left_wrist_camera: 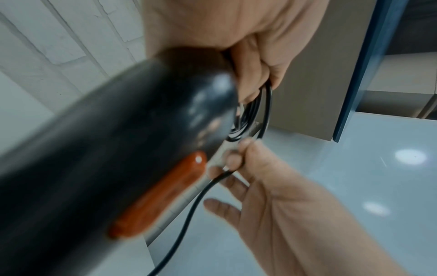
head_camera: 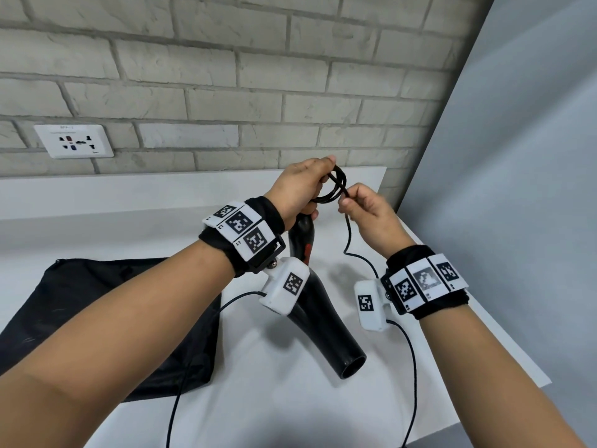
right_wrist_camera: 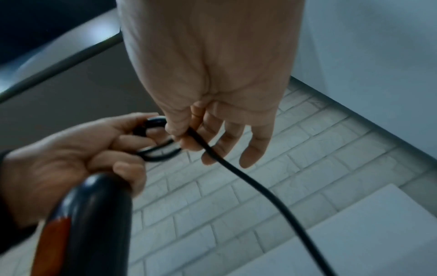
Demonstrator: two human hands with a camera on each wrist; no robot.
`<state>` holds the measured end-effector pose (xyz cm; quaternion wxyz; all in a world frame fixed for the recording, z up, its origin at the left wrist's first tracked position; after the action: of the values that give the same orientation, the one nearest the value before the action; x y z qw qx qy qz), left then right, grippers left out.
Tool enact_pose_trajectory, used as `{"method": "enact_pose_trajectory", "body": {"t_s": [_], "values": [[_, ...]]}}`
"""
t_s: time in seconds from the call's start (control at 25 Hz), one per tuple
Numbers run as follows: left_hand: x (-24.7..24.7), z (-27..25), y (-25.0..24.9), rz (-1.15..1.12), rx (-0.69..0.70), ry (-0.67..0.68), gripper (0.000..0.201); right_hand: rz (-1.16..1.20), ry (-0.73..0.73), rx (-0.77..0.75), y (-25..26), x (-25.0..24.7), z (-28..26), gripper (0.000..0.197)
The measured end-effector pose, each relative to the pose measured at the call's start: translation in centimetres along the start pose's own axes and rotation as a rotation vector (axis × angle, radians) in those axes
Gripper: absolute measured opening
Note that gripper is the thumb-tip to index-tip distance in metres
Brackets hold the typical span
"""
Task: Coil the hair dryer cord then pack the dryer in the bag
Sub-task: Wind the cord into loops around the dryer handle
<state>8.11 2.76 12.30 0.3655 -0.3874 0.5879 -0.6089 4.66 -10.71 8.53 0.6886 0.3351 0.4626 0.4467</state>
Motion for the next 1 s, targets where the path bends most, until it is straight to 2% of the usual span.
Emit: {"method": "enact_pose_trajectory", "body": {"t_s": [0.08,0.16,0.28,0.44,0.56,0.6,0.68,0.76,0.84,0.88,1.0], "values": [[-0.2,0.1,0.0,-0.019,0.012,-0.01,0.034,-0.12,0.033,0.071,-2.0,-0.2,-0.6,0.013],[-0.4,0.3,0.0,-0.03,0.017,-0.009,0.035,-0.239,0.023,0.214,-4.3,-1.1,-1.4,0.01],[-0.7,0.3,0.2,-0.021,0.01,-0.02,0.036,-0.457,0.004,0.477,-8.0,-3.4,-2.8,0.027],[-1.0,0.4,0.7,-0.021,0.0,-0.029,0.036,-0.778,0.184,0.758,-12.6,-4.5,-5.2,0.052],[-0.9,0.4,1.0,-0.021,-0.014,-0.018,0.037,-1.013,0.29,0.788,-15.5,-4.1,-6.1,0.052],[-0.9,0.3,1.1,-0.021,-0.018,-0.015,0.037,-1.038,0.285,0.788,-16.2,-3.9,-6.2,0.049],[-0.9,0.2,1.1,-0.025,-0.028,-0.011,0.037,-0.931,0.176,0.823,-17.5,-3.9,-6.1,0.046],[-1.0,0.1,1.2,-0.029,-0.041,-0.011,0.036,-0.67,-0.039,0.901,-18.3,-4.1,-5.9,0.047],[-1.2,0.1,1.3,-0.032,-0.055,-0.016,0.036,-0.605,-0.112,0.925,-18.5,-4.2,-6.0,0.047],[-1.3,0.1,1.3,-0.036,-0.061,-0.019,0.036,-0.618,-0.122,0.891,-18.8,-4.4,-6.2,0.043],[-1.5,0.3,1.4,-0.063,-0.068,-0.041,0.036,-0.83,0.011,0.676,-17.9,-4.3,-6.3,0.014]]}}
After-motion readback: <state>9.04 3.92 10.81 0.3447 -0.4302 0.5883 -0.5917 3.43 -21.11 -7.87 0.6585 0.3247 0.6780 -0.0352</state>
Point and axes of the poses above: each hand's wrist, its own z-axis towards the middle knuckle, its own x-axis out of the palm, y = z × x, the point moved 2 cm from there along z, towards the middle knuckle, and after that the axes turned 1 degree about x, right-handed, at the moved point
